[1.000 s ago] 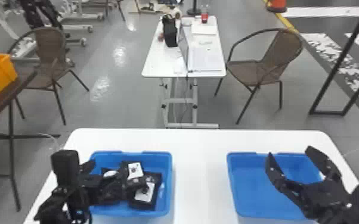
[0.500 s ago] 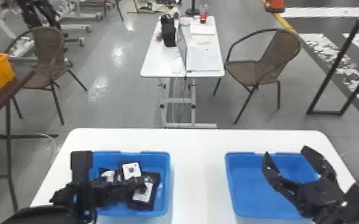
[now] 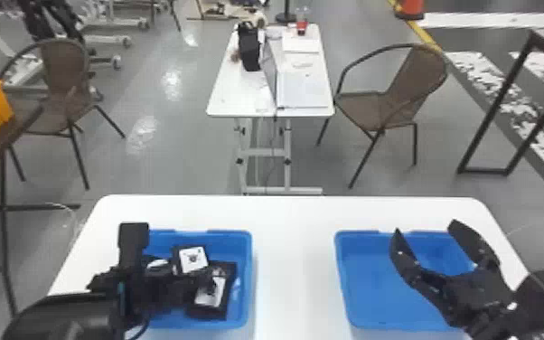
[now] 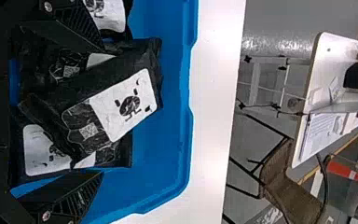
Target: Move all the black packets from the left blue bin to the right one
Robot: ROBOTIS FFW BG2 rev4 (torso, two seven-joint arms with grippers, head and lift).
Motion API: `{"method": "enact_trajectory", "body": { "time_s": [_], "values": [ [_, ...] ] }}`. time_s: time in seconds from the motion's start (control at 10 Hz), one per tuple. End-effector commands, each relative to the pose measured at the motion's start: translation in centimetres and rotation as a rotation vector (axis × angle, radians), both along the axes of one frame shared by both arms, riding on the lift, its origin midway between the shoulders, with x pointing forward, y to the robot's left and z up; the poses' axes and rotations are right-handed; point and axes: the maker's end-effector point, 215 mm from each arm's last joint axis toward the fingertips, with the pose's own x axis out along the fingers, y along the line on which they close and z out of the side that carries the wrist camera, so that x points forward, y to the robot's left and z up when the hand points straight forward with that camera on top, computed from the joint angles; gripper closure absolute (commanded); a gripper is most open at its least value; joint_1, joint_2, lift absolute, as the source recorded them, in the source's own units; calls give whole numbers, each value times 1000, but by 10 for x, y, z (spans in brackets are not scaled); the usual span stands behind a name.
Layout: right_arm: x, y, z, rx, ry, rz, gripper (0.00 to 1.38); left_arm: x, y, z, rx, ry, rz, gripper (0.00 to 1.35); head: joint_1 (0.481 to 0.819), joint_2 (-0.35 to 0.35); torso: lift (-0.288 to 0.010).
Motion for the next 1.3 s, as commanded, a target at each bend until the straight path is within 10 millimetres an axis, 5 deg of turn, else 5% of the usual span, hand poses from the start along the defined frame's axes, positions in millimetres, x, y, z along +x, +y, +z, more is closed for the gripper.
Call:
{"method": "enact_trajectory", "body": {
  "time_s": [0.0, 0.3, 0.4, 0.5, 1.0, 1.2],
  "values": [
    [0, 0, -1, 3, 2, -1, 98, 6, -6, -9, -36, 10, -26, 107, 695, 12, 0],
    [2, 0, 0, 11, -2, 0, 98, 6, -17, -21, -48, 52, -84, 176, 695, -6, 0],
    [2, 1, 0, 16, -1, 1, 96, 9, -16, -18, -37, 43, -128, 545, 695, -7, 0],
    [3, 3, -1, 17, 1, 3, 96, 8, -15, -17, -44, 40, -149, 1055, 695, -9, 0],
    [3, 6, -4, 30, 6, 8, 96, 2, -7, -15, -63, -11, -168, 1220, 695, 5, 0],
    [4, 9, -3, 39, 7, 14, 98, 0, -9, 20, -118, -114, -190, 1220, 695, 3, 0]
  ]
}}
